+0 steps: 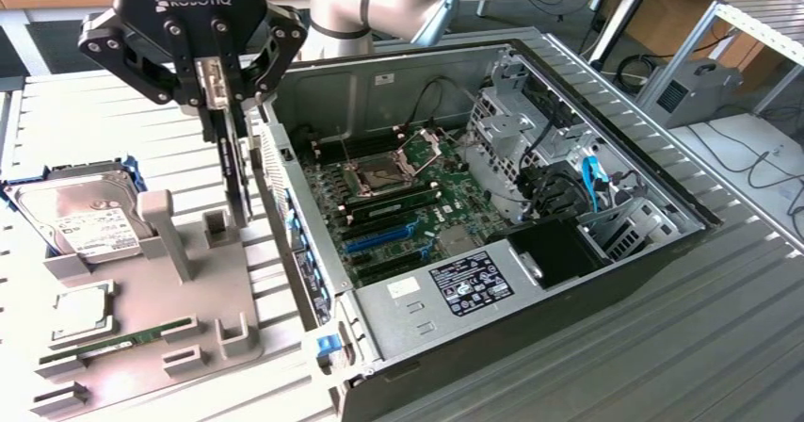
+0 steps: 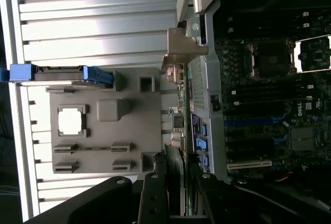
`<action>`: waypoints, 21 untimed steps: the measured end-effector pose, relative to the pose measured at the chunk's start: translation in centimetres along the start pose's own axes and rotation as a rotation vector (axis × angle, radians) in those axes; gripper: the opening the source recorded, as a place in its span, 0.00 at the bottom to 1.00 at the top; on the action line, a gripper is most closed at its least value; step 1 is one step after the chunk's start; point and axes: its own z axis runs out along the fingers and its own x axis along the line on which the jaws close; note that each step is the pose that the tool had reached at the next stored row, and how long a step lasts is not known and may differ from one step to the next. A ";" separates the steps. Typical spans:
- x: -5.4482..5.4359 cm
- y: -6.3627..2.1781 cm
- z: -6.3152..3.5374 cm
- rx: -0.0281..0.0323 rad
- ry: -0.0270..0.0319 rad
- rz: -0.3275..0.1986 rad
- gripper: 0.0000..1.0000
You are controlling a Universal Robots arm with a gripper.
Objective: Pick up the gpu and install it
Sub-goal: 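Pick up the gpu and move the gpu toward the slot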
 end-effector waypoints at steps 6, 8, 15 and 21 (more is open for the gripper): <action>-0.5 0.04 0.01 0.0002 0.0000 0.000 0.27; -0.7 0.05 0.02 0.0002 0.0000 0.000 0.27; -1.3 0.10 0.03 0.0004 0.0000 0.000 0.27; -1.9 0.14 0.05 0.0009 -0.0001 0.000 0.27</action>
